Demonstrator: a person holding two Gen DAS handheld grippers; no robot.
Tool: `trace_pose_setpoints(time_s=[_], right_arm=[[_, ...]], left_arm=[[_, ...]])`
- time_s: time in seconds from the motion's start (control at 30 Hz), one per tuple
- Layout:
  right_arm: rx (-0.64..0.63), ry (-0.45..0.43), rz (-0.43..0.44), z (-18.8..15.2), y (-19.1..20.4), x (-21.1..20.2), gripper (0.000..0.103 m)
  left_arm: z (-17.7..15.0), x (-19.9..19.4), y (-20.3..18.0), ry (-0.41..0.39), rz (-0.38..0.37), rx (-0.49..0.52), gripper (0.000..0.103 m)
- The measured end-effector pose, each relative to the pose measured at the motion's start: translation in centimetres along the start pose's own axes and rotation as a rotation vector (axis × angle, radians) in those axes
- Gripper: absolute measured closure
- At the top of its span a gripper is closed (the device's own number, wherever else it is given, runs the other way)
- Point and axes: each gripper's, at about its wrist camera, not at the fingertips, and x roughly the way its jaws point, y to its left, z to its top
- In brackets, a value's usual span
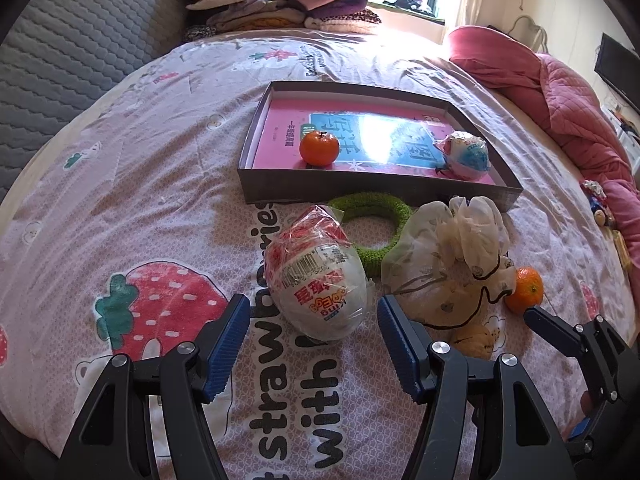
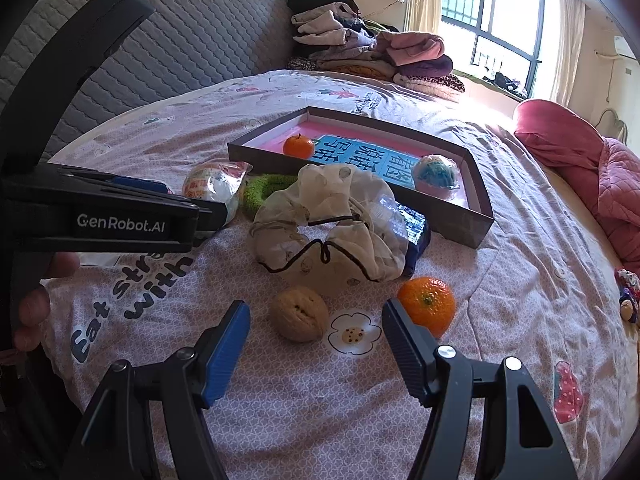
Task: Organize objects
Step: 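Grasp the white-and-red wrapped egg with the left tool while the right tool grasps the walnut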
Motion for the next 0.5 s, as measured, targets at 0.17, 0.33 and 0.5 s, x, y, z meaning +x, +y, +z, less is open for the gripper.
trace_pose_setpoints(time_s=[0.17,0.33,0.5], right_arm=[[0.016,0.008,-0.003,-0.1,-0.2,0.6,0.035],[0.031,0.008,-0.01,-0.1,-0.3,1.1,0.035],[0.042,0.012,-0.012,0.0,-0.3,1.7,0.035]], left_arm=[[0.5,0.3,-0.2,-0.006,0.002,-0.004,0.035],[1.0,1.1,-0.4,-0.008,0.024,-0.003,0.035],[1.4,2.1,-0.3,0.002,0.043,-0.011,0.035]])
